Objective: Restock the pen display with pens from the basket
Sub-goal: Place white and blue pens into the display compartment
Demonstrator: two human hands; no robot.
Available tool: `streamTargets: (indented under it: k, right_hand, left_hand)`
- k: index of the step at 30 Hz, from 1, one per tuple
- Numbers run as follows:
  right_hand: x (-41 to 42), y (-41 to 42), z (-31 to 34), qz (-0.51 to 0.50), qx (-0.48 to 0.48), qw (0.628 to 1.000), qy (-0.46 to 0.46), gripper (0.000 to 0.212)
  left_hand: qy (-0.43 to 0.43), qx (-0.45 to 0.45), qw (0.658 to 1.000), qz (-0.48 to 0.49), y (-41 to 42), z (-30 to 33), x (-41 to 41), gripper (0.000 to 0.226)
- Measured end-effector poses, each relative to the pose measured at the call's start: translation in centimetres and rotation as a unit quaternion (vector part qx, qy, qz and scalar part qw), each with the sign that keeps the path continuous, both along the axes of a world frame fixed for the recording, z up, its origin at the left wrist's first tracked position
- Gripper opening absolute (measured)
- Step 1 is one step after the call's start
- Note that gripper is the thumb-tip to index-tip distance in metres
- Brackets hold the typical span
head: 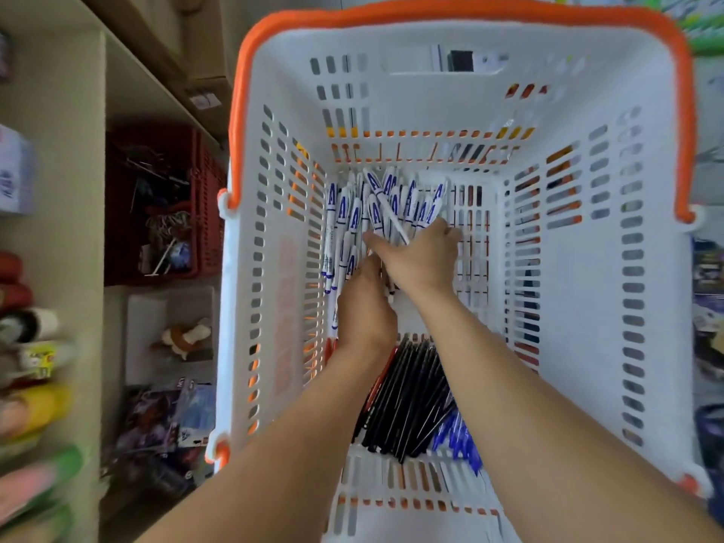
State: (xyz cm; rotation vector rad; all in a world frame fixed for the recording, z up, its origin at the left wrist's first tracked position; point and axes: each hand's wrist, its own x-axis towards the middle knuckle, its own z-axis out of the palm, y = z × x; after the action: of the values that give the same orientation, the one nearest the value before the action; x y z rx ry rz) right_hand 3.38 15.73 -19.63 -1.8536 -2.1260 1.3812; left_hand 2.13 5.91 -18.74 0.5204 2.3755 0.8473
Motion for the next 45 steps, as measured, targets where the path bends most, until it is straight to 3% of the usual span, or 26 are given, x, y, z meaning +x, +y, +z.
streamTargets:
  k: [4, 8, 10, 15, 24, 28, 30, 32, 34, 35, 37, 40, 41, 45]
  right_hand:
    - [-1.4, -0.2, 0.3, 0.02, 0.052, 0.997, -0.047, 0.104]
    - [-3.0, 0.7, 1.1, 0.057, 0.057, 0.993, -0.088, 0.119]
    - [-3.5, 1.0, 1.0, 0.076, 0.068, 0.991, -0.083, 0.112]
    - [-1.9, 0.3, -0.6, 0.056, 0.126, 0.99, -0.011, 0.065]
    - [-3.2, 0.3, -1.0, 0.037, 0.15, 0.986, -0.057, 0.054]
    - [-2.6, 2.3, -0.3, 0.021, 0.103, 0.994, -0.009, 0.034]
    - [-2.0, 3.2, 0.4, 0.0, 0.055, 0.998, 0.016, 0.033]
    - [-1.5, 3.8, 1.0, -0.059, -0.023, 0.996, 0.057, 0.037]
    - [-1.2, 4.1, 2.4, -0.131, -0.137, 0.974, 0.122, 0.023]
    - [-1.0, 4.2, 2.9, -0.152, -0.181, 0.961, 0.143, 0.019]
    - [-0.2, 3.9, 3.7, -0.156, -0.228, 0.948, 0.156, 0.018]
    - [1.7, 2.2, 4.5, -0.138, -0.264, 0.939, 0.172, 0.016]
    - [2.4, 1.4, 4.7, -0.125, -0.273, 0.939, 0.17, 0.025]
    - [4.9, -2.4, 4.6, -0.03, -0.263, 0.943, 0.201, 0.021]
  left_hand:
    - [-0.178, 0.125, 0.968, 0.121, 0.1, 0.1, 0.4, 0.036]
    - [-0.22, 0.113, 0.963, 0.11, -1.4, -0.6, 0.4, 0.044]
    - [-0.229, 0.104, 0.963, 0.093, -2.0, -0.3, 0.2, 0.044]
    - [-0.26, 0.083, 0.957, 0.1, -1.9, -0.8, -0.3, 0.049]
    - [-0.262, 0.089, 0.959, 0.062, -1.9, -0.9, -0.1, 0.044]
    - [-0.269, 0.072, 0.957, 0.085, -2.0, -0.3, 0.0, 0.044]
    - [-0.293, 0.054, 0.949, 0.105, -1.7, 0.1, 0.0, 0.039]
    - [-0.372, 0.032, 0.916, 0.148, -1.5, 0.7, 0.1, 0.025]
    - [-0.48, 0.041, 0.85, 0.214, -1.1, 1.7, 0.0, 0.015]
    - [-0.511, 0.052, 0.824, 0.239, -0.9, 2.1, 0.0, 0.021]
    - [-0.518, 0.075, 0.808, 0.271, -0.9, 2.8, 0.0, 0.039]
    - [-0.477, 0.1, 0.832, 0.264, -1.8, 3.7, -0.3, 0.055]
    - [-0.461, 0.105, 0.844, 0.252, -2.1, 4.1, -0.6, 0.055]
    - [-0.403, 0.103, 0.888, 0.195, -3.1, 4.7, -0.8, 0.024]
